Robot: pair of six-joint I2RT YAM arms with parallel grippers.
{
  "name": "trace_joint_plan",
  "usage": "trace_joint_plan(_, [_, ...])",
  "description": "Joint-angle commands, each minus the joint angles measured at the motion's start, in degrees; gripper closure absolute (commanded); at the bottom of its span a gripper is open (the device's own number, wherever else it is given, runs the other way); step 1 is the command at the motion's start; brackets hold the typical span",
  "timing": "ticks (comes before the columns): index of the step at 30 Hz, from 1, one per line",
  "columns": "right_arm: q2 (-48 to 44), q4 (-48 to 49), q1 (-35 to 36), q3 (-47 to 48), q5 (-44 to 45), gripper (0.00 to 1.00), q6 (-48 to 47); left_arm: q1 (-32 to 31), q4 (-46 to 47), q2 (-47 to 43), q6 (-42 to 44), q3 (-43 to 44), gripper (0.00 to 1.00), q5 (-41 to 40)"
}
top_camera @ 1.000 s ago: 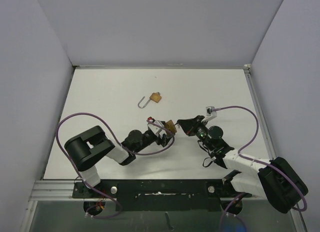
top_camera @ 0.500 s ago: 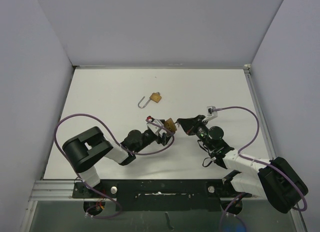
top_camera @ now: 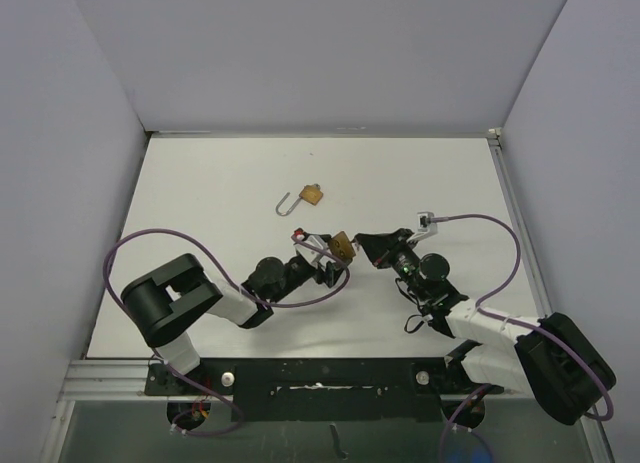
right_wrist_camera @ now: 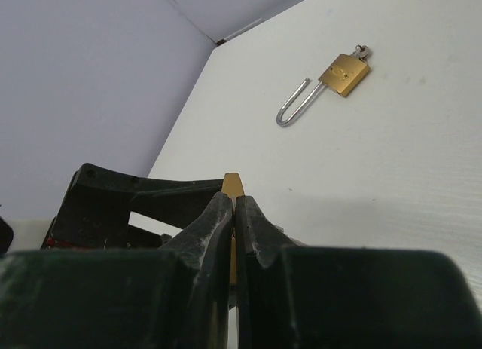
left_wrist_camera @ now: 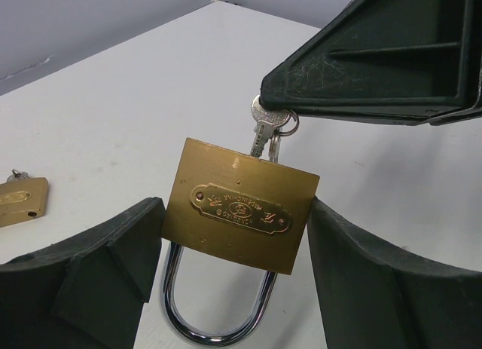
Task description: Unlock with the key
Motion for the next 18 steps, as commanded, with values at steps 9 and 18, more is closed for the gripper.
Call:
trace_joint_plan(9, [4.3, 4.1, 0.4, 0.5, -1.8, 1.00, 1.2, -0.1, 11.1, -3.4, 0.9, 6.8, 1.00, -1.0])
trace_joint_plan(18, [6.2, 3.8, 0.4, 1.4, -2.9, 1.00, 1.9, 0.1, 11.2, -4.3, 1.7, 7.9, 1.00, -2.3])
